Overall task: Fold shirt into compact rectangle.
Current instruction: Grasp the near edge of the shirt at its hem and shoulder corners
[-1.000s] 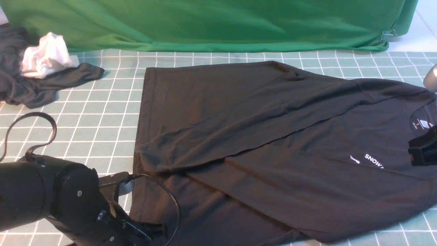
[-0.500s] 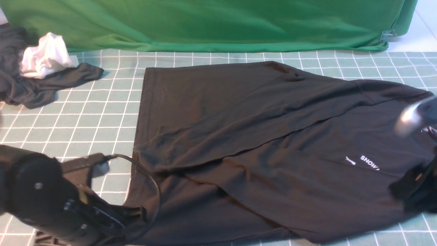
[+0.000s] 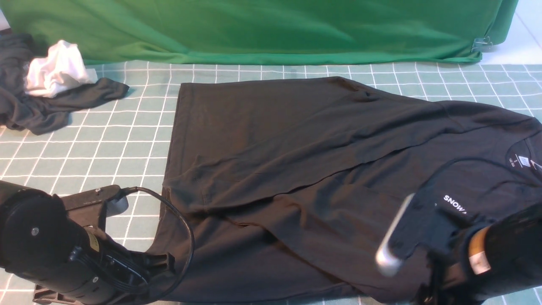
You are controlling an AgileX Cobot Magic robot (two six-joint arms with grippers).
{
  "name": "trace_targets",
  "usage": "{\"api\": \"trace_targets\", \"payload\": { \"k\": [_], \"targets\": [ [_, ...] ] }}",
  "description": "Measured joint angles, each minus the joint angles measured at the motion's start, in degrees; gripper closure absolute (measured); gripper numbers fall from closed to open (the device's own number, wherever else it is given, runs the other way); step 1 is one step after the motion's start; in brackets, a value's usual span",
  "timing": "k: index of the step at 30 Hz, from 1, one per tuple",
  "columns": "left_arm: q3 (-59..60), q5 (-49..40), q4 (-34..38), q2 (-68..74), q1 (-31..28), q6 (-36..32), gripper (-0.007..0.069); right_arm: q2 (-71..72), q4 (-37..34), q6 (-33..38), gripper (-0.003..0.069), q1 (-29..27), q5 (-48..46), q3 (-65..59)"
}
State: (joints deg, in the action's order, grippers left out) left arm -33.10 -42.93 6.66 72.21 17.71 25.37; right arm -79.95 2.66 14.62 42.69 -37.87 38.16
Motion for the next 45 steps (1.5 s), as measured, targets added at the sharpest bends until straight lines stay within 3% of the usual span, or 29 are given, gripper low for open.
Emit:
{"api": "trace_targets", "payload": {
  "k": [10, 14, 17, 18, 19, 22, 31, 41, 45],
  "targets": [
    [0.0, 0.0, 0.0, 0.0, 0.0, 0.0, 0.0596, -8.7, 6.8, -0.5, 0.0204, 1.7, 6.0, 0.0],
    [0.0, 0.0, 0.0, 0.0, 0.0, 0.0, 0.0596, -9.8, 7.9, -0.6, 0.0257, 1.8, 7.0, 0.1],
    [0.0, 0.0, -0.1, 0.0, 0.0, 0.0, 0.0596, -10.2, 8.8, -0.6, 0.0379, 1.8, 7.3, 0.1],
    [0.0, 0.0, -0.2, 0.0, 0.0, -0.2, 0.0596, -10.3, 9.9, -0.6, 0.0484, 1.8, 7.4, 0.1],
    [0.0, 0.0, -0.2, 0.0, 0.0, -0.4, 0.0596, -10.3, 10.2, -0.6, 0.0531, 1.8, 7.3, 0.2],
    [0.0, -0.3, -0.3, -0.2, 0.0, -1.8, 0.0596, -10.1, 9.0, -0.9, 0.0609, 2.0, 4.7, 1.0],
    [0.0, -5.4, -0.4, -3.2, 0.0, -3.2, 0.0596, -4.3, 1.6, -1.3, 0.0620, 8.9, -1.0, -0.3],
    [0.0, -17.0, 2.3, -9.2, 0.0, -3.9, 0.0596, -1.7, -0.5, -13.4, 0.0622, 21.1, -4.8, -5.8],
    [0.0, -16.0, 1.5, -12.7, 0.0, -4.2, 0.0596, 0.3, -0.5, -15.1, 0.0623, 22.4, -7.8, -5.6]
  ]
}}
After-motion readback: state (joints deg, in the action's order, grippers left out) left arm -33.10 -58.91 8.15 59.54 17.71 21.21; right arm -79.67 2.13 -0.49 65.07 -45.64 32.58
